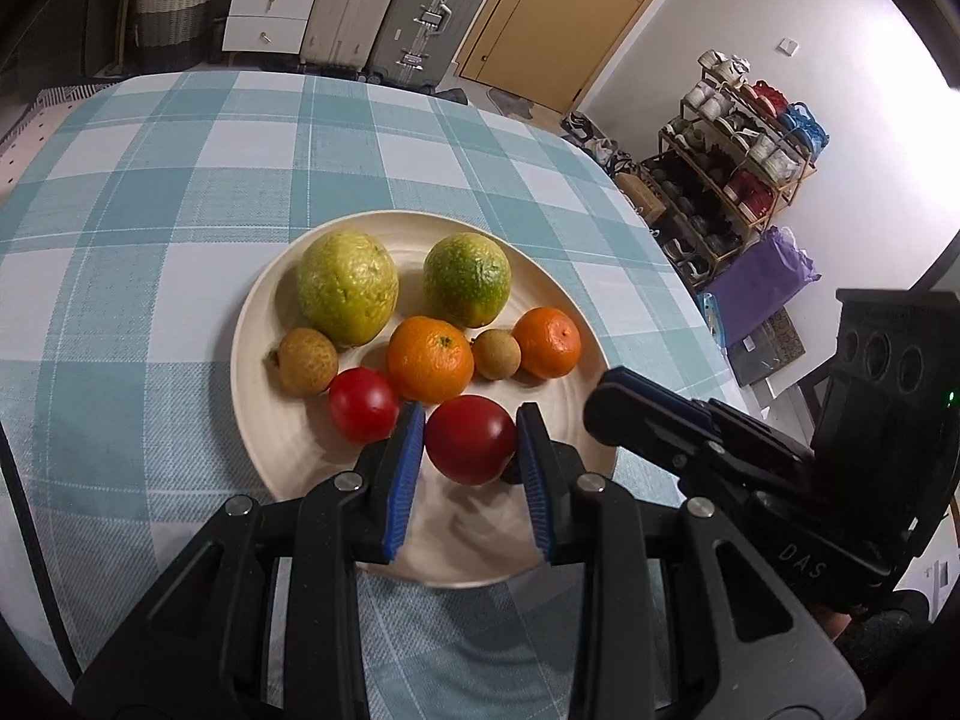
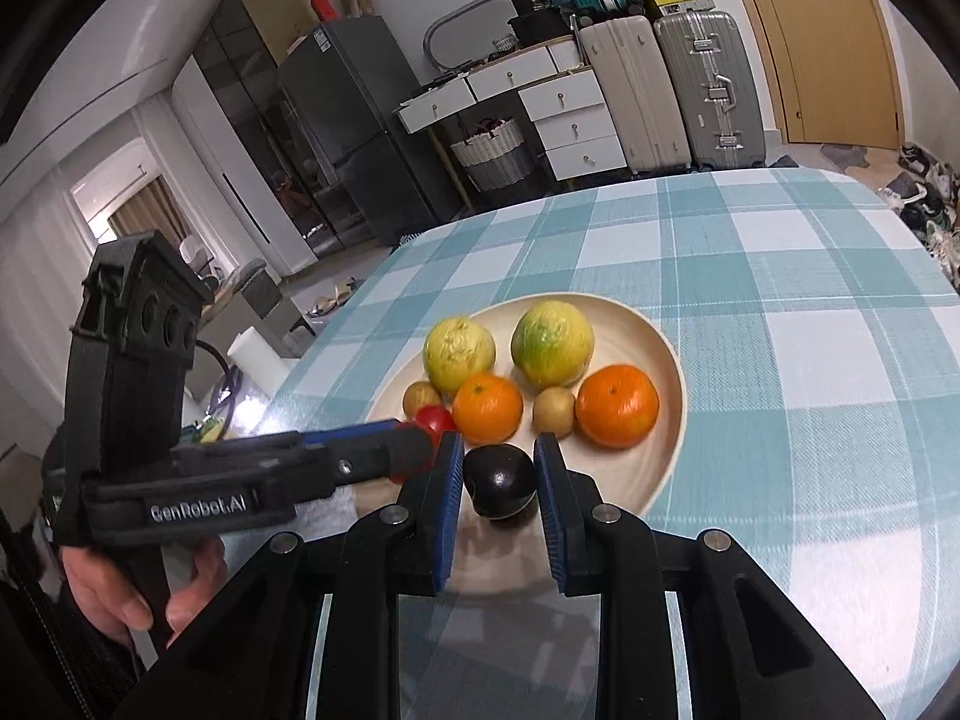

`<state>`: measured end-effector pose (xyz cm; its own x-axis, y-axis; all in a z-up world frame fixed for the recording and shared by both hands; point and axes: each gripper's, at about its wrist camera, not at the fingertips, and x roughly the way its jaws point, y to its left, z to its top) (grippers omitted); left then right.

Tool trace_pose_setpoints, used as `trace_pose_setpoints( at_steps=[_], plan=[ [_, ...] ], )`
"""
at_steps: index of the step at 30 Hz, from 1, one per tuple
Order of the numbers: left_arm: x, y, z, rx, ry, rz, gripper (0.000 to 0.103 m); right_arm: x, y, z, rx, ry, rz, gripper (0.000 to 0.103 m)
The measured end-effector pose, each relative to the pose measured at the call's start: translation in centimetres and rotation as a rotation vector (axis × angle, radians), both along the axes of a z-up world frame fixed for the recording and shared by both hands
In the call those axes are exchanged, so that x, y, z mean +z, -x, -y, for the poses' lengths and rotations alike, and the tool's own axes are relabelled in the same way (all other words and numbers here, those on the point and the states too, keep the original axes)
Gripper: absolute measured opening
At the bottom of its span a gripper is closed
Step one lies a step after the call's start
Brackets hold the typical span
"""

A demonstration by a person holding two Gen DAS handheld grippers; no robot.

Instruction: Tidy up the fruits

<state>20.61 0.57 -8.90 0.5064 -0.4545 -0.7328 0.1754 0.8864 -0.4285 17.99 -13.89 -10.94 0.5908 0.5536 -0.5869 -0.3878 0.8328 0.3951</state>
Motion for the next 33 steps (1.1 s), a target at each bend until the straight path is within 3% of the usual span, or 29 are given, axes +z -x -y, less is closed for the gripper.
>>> trace_pose_setpoints(
  at_steps=[18, 22, 24, 26, 29, 33],
  plan=[
    [-1.3, -1.1, 0.4, -0.003, 0.003, -0.025, 0.028, -1.2, -2.8, -0.4, -0.006, -0.021, -0.049, 0.026],
    [-1.1, -1.1, 0.2, 0.009, 0.011, -0.023, 0.03, -0.9, -2.6, -0.2, -0.013, -0.032, -0.03, 0.038],
    [-0.8, -1.0, 0.1, 0.012, 0.01, -0.023, 0.039, -0.5, -2.2, 0.1, -0.025, -0.038, -0.011, 0.048],
    [-0.5, -0.8, 0.1, 0.01, 0.0, -0.01, 0.052, 0.1, -1.7, 0.8, -0.043, -0.051, 0.012, 0.053],
    [0.0, -0.4, 0.1, 0.02, -0.007, 0.007, 0.052, 0.7, -1.1, 1.7, -0.076, -0.049, 0.037, 0.053],
    [0.9, 0.4, -0.1, 0.038, -0.018, 0.03, 0.052, 1.3, 0.0, 3.1, -0.122, -0.068, 0.059, 0.065]
  ],
)
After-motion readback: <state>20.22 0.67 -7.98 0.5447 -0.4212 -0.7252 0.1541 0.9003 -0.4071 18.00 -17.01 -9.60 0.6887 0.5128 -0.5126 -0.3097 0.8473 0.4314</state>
